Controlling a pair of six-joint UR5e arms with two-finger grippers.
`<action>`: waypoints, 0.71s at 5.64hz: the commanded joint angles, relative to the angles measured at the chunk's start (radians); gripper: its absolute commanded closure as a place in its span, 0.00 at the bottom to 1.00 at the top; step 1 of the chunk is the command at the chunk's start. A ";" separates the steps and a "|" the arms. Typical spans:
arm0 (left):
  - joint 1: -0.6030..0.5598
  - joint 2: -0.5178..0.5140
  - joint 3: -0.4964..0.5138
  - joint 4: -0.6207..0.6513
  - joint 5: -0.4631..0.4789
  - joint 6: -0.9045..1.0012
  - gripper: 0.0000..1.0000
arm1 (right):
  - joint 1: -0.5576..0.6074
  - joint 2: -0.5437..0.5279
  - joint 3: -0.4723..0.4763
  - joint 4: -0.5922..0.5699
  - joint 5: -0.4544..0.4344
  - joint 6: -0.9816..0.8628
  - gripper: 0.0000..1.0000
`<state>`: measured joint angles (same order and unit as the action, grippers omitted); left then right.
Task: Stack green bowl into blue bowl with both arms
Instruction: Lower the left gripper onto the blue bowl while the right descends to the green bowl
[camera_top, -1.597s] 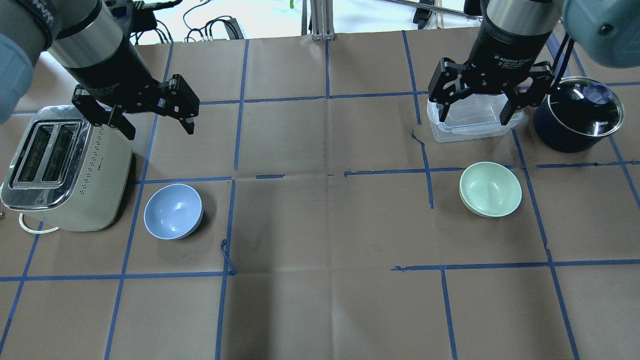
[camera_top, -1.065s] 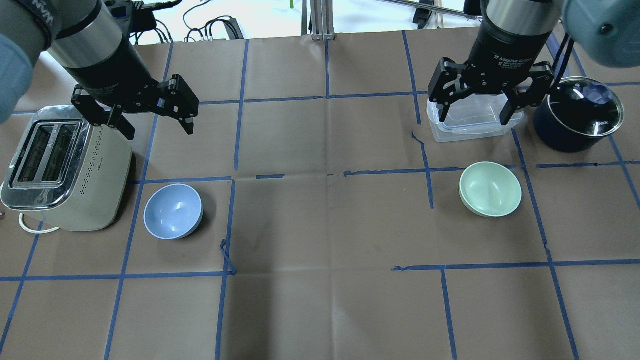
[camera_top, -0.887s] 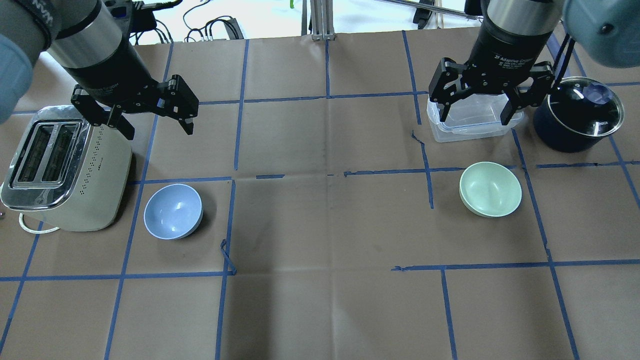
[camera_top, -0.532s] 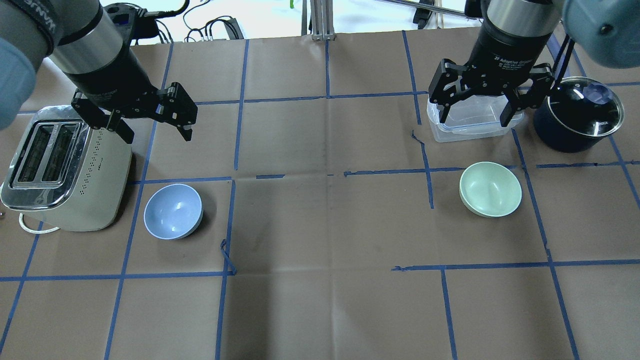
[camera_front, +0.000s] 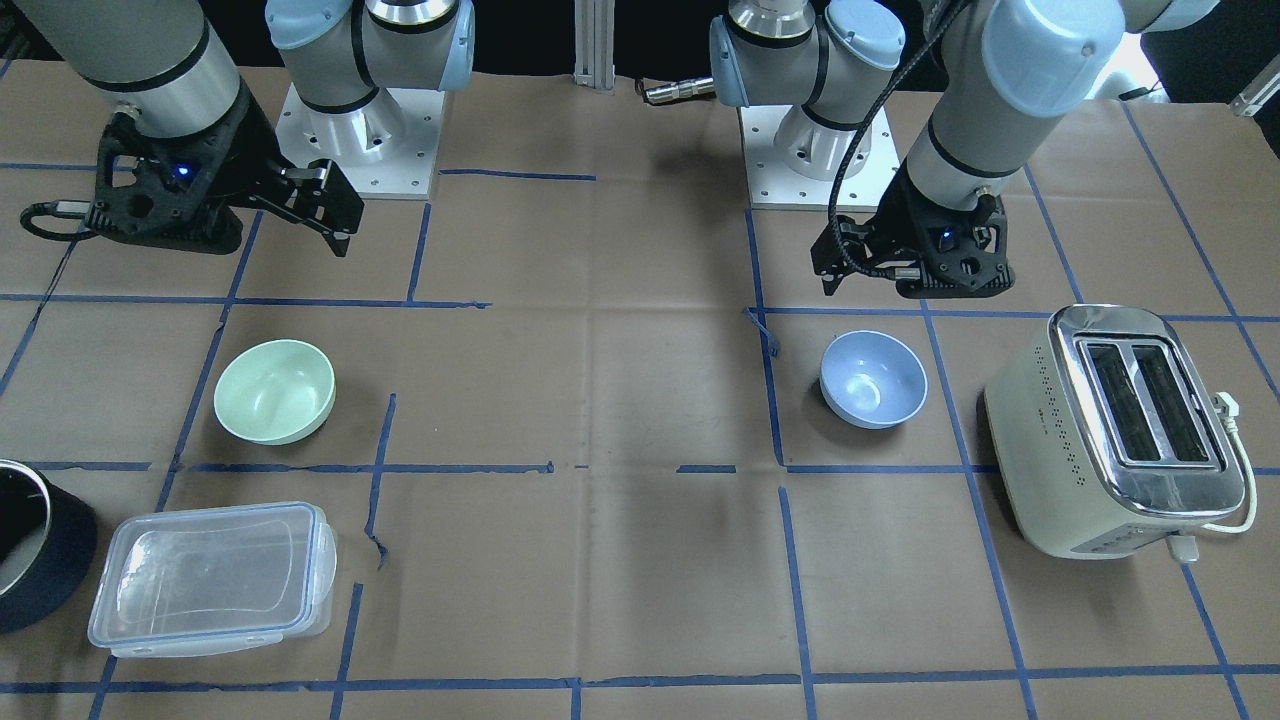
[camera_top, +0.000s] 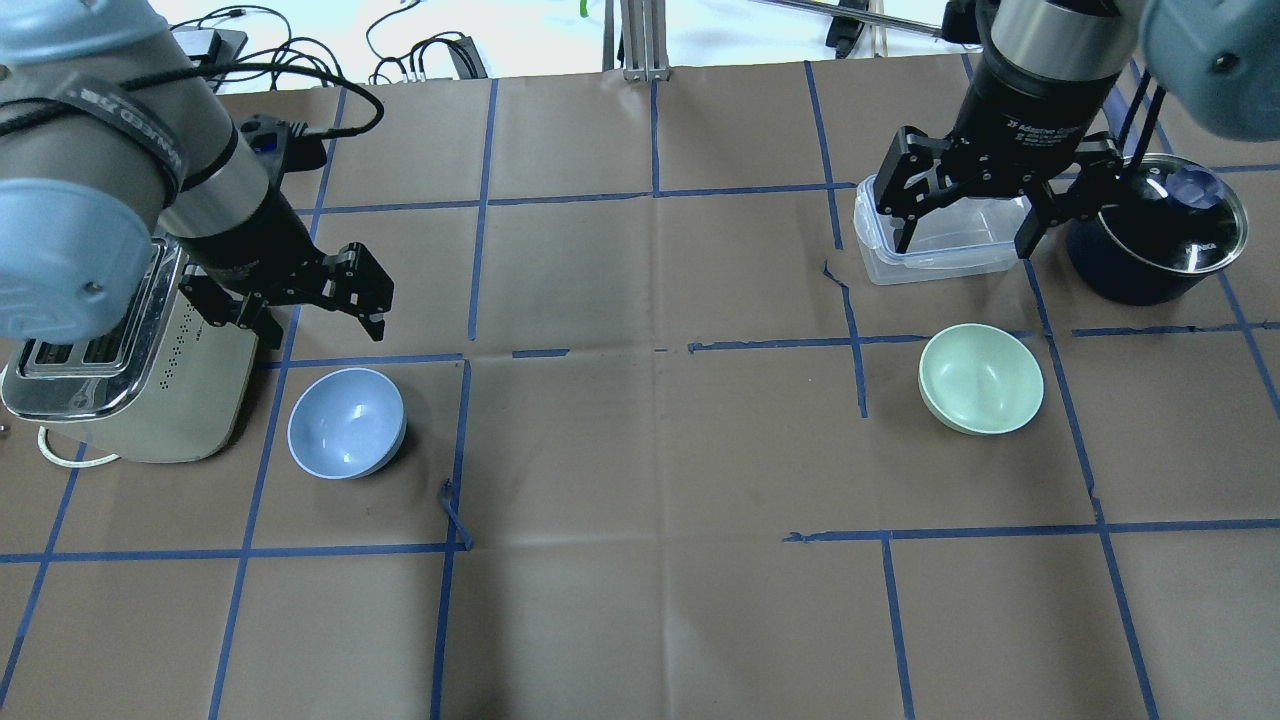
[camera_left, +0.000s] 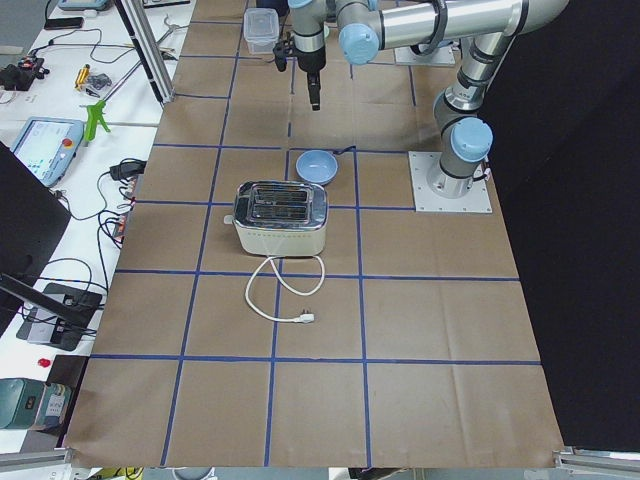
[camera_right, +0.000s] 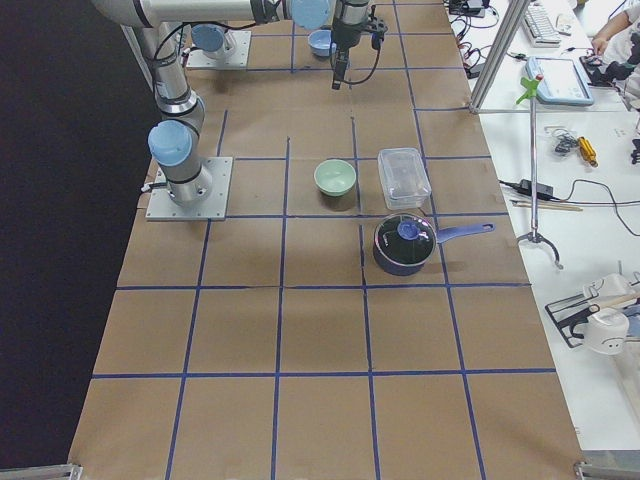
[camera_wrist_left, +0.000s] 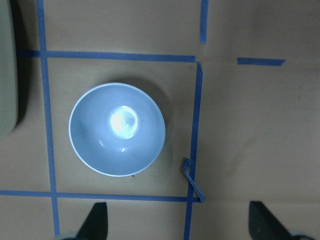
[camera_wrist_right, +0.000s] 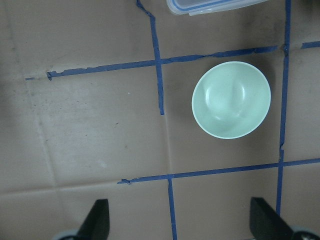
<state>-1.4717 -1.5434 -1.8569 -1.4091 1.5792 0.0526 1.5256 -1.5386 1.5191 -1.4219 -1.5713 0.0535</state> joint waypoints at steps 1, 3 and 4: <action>0.005 -0.056 -0.201 0.268 0.002 0.009 0.03 | -0.141 -0.012 0.022 0.005 -0.003 -0.181 0.00; -0.004 -0.193 -0.251 0.432 0.010 0.010 0.06 | -0.330 -0.020 0.073 -0.002 -0.053 -0.410 0.00; -0.002 -0.196 -0.274 0.433 0.010 0.001 0.08 | -0.400 -0.020 0.113 -0.012 -0.049 -0.491 0.00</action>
<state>-1.4735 -1.7233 -2.1105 -0.9892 1.5885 0.0598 1.1983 -1.5580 1.5980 -1.4263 -1.6137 -0.3544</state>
